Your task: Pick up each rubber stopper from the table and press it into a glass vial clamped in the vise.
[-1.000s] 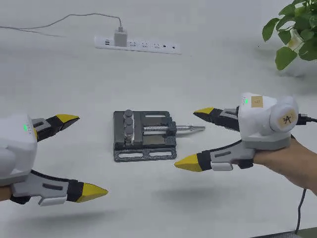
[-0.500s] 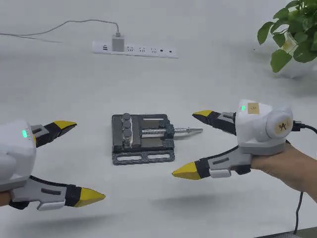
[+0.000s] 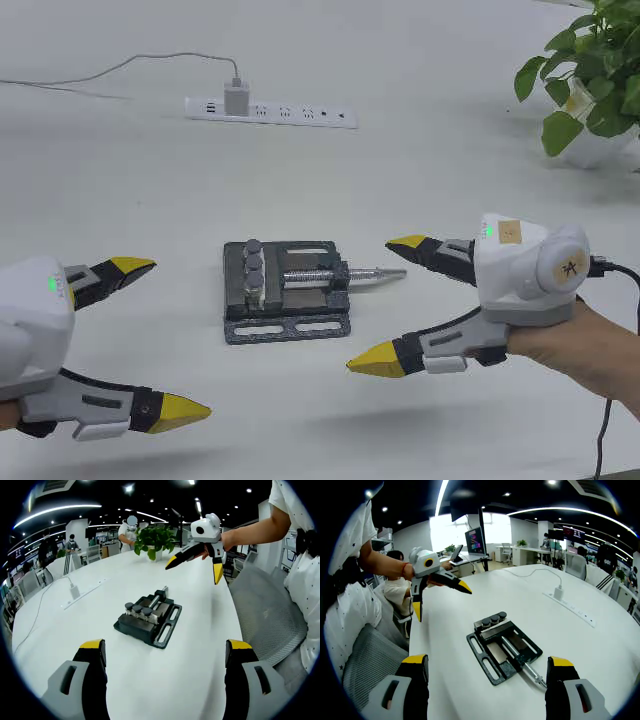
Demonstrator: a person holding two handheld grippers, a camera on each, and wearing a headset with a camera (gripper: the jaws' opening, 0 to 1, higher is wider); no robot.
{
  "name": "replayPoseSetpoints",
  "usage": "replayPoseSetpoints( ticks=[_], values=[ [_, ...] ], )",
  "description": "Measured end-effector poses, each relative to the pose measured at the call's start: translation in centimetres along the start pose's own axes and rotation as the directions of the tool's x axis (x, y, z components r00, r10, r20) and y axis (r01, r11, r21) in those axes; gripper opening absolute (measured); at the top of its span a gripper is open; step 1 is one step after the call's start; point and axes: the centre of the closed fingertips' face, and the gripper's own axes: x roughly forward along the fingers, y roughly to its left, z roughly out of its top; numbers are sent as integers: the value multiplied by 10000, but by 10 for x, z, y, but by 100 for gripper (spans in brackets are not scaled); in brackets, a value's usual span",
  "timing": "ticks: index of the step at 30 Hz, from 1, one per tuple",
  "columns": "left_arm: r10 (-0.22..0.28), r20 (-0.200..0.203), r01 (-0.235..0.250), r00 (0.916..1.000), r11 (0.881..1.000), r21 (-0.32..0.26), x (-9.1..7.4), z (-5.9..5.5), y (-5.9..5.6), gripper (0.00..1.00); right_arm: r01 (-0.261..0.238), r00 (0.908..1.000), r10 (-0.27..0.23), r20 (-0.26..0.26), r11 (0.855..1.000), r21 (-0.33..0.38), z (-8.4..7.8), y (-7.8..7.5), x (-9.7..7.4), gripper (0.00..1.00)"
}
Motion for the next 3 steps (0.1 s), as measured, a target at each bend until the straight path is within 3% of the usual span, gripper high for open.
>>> replayPoseSetpoints(
  ticks=[3],
  values=[
    [-19,1,19,10000,10000,16,0,1,0,99,-9,10000,9,3,10000,17,0,1,0,97]
  ],
)
